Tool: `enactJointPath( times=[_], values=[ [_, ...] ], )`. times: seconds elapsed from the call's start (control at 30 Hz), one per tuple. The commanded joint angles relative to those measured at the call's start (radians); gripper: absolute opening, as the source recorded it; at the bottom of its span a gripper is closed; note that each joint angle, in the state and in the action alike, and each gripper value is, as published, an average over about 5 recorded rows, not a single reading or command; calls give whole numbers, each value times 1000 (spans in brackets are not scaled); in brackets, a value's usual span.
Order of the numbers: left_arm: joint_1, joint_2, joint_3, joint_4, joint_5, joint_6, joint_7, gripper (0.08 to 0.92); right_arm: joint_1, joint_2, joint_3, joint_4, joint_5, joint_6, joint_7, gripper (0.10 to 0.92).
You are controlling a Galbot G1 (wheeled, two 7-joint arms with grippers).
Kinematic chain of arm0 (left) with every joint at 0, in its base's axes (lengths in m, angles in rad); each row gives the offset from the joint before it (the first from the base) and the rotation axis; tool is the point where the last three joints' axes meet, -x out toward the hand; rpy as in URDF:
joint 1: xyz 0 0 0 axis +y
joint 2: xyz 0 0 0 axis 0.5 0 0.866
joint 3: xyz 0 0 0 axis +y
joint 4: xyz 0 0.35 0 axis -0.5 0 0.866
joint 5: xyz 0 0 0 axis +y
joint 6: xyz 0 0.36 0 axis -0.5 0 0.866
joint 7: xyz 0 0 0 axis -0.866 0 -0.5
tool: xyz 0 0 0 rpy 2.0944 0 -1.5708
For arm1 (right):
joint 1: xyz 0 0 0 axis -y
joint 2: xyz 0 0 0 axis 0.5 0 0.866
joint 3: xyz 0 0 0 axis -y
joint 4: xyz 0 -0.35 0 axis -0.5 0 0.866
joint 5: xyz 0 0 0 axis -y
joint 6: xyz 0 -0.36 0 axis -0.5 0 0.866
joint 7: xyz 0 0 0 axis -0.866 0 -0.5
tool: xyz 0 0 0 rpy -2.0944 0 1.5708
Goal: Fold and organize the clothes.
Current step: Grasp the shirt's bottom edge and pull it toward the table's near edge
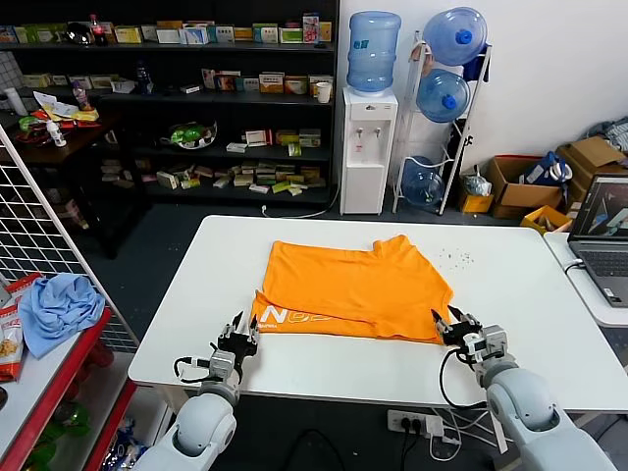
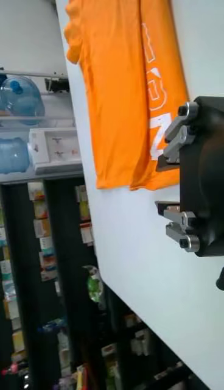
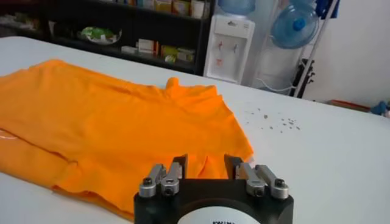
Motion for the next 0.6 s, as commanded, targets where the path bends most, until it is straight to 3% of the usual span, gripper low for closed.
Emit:
enactJointPath(
  times=[0.03, 0.23, 0.4, 0.6],
  values=[
    [43, 33, 2, -57, -148, 71, -10, 532, -139, -39, 57, 83, 22, -86, -14, 666],
    [16, 22, 6, -28, -168, 72, -8, 705, -123, -12, 54, 45, 7, -28, -17, 807],
    [-25, 6, 9, 3, -177, 70, -7, 810, -98, 2, 47, 10, 11, -7, -16, 822],
    [-72, -6, 19, 41, -181, 67, -4, 821, -68, 22, 36, -24, 15, 1, -16, 781]
  ],
)
